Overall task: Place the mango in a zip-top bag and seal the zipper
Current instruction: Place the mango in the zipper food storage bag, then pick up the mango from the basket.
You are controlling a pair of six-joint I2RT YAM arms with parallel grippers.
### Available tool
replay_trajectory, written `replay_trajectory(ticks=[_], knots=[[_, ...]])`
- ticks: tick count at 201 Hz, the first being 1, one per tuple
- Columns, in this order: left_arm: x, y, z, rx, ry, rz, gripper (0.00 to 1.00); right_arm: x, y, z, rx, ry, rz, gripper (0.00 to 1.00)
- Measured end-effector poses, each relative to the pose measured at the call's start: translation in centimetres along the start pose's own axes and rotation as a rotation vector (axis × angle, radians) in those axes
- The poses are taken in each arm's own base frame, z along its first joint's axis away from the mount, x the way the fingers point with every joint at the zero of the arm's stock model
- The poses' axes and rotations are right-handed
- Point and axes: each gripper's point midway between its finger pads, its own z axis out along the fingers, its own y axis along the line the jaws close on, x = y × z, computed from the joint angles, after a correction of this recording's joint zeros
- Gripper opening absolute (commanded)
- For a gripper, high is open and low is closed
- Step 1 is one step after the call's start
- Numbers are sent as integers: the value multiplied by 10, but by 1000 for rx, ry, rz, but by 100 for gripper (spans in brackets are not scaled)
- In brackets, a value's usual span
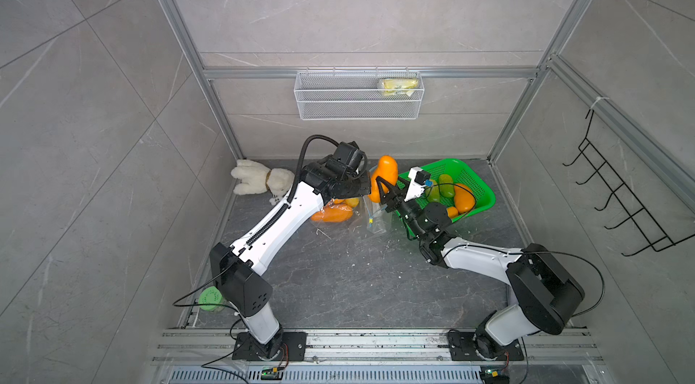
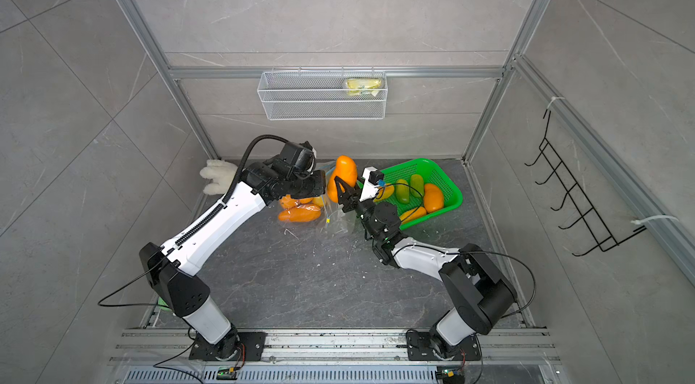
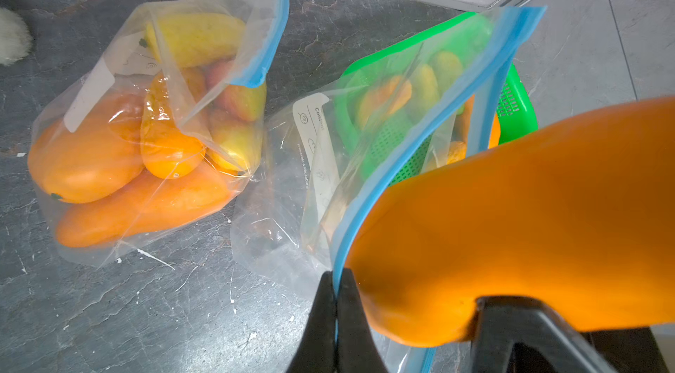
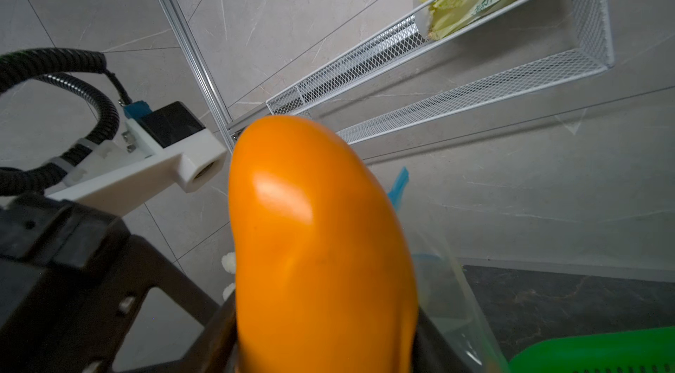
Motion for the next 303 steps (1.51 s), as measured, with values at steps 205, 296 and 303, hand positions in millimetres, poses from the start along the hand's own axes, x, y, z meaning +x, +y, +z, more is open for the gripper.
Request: replay_trajectory(ticks=[205,296,303], knots=[[-24,-18,-47,135,-104,-24,0,-8,-177,-33,623,653,27,83],[-19,-16,-29,154,-94,-31,0,148,-253,-20,783,877,410,83],[-19,-16,-29,155,-95,-31,0,151,-255,-19,794,867,426,83]])
